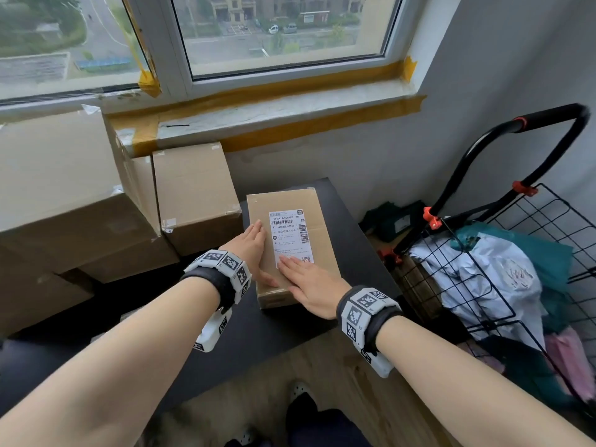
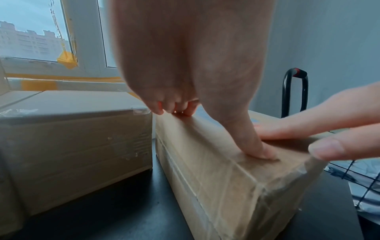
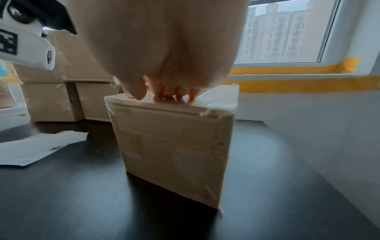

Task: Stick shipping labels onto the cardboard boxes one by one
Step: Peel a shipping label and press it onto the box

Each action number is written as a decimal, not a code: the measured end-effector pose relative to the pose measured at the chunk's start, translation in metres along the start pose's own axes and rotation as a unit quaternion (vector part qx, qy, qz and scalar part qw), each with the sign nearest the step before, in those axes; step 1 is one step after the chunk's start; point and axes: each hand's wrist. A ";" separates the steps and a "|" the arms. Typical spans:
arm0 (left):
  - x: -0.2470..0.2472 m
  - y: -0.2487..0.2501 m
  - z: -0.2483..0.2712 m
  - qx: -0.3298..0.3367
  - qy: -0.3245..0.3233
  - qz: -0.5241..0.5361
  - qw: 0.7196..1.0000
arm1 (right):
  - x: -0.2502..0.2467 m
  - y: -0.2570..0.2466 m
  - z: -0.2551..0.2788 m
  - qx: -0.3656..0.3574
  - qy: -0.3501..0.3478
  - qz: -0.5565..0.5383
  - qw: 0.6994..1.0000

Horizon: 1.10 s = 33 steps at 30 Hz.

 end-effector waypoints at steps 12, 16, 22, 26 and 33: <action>0.009 0.015 0.010 0.068 -0.056 -0.105 0.991 | 0.005 0.020 0.033 0.077 0.010 -0.007 0.997; 0.007 0.015 0.012 0.072 -0.068 -0.105 0.990 | 0.002 0.023 0.023 0.086 0.013 -0.009 0.996; 0.003 0.018 0.003 0.054 -0.071 -0.105 0.990 | -0.017 0.033 -0.001 0.090 0.009 -0.011 0.996; -0.007 0.016 -0.007 0.027 -0.070 -0.093 0.993 | -0.033 0.044 -0.017 0.091 -0.003 0.005 0.996; -0.022 0.010 -0.024 0.003 -0.067 -0.091 0.994 | -0.062 0.058 -0.041 0.085 -0.028 0.006 0.996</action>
Point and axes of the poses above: each hand's wrist, its own z-axis away from the middle knuckle, its own x-axis out of the palm, y = z × x, and after that the axes turned 12 degrees about -y, right-handed
